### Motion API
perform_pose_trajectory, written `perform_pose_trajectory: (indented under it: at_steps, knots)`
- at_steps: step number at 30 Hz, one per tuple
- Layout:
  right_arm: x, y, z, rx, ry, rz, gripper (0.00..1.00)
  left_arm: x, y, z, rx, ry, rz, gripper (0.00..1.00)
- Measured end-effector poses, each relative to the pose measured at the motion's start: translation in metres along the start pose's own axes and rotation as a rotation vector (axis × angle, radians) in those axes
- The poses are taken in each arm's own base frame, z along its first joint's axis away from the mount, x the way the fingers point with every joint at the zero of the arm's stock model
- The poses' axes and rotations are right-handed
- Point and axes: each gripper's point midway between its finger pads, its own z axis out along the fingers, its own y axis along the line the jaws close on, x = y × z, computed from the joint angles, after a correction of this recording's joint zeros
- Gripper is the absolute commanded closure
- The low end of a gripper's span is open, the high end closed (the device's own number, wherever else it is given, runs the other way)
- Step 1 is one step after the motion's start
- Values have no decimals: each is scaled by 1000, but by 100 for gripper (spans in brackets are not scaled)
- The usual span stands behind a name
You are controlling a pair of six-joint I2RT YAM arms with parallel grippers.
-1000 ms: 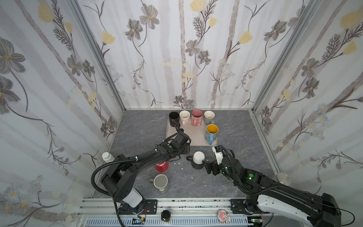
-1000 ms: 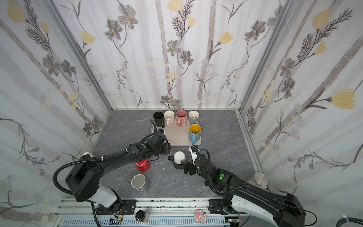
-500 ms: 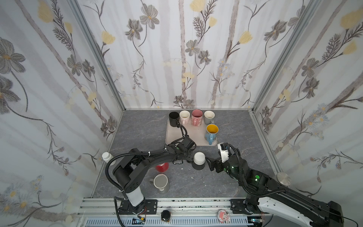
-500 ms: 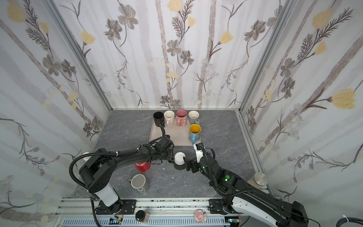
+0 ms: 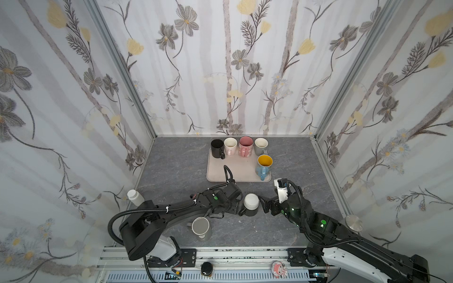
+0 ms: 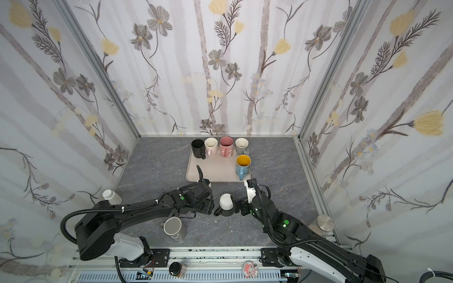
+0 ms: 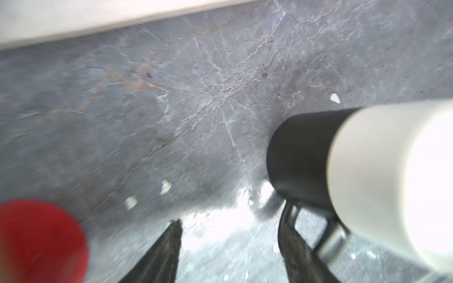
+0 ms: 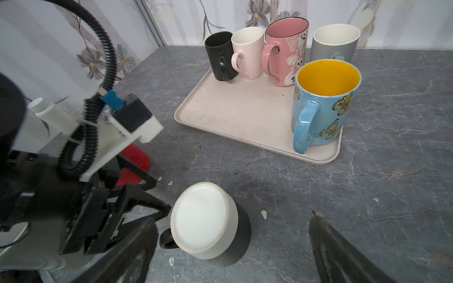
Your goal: Turn the mug right side up
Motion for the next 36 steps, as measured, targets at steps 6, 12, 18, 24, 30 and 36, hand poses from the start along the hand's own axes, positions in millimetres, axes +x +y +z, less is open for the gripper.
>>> perform_pose_trajectory:
  at_steps: [6,12,18,24,30,36]
  knots:
    - [-2,-10,0,38,-13,11,3,3,-34,-21,81,-60,81,26]
    - [-9,-17,-4,55,-38,37,3,10,-45,3,55,-19,155,41]
    - [-10,-22,-9,65,-45,49,3,8,-49,21,23,-5,230,50]
    - [-9,-24,-10,70,-46,51,2,7,-43,32,-43,-15,285,54]
    - [-9,-25,-10,74,-44,52,2,5,-39,36,-99,-45,342,55]
    - [-8,-26,-9,78,-41,52,2,4,-41,43,-107,-58,376,67]
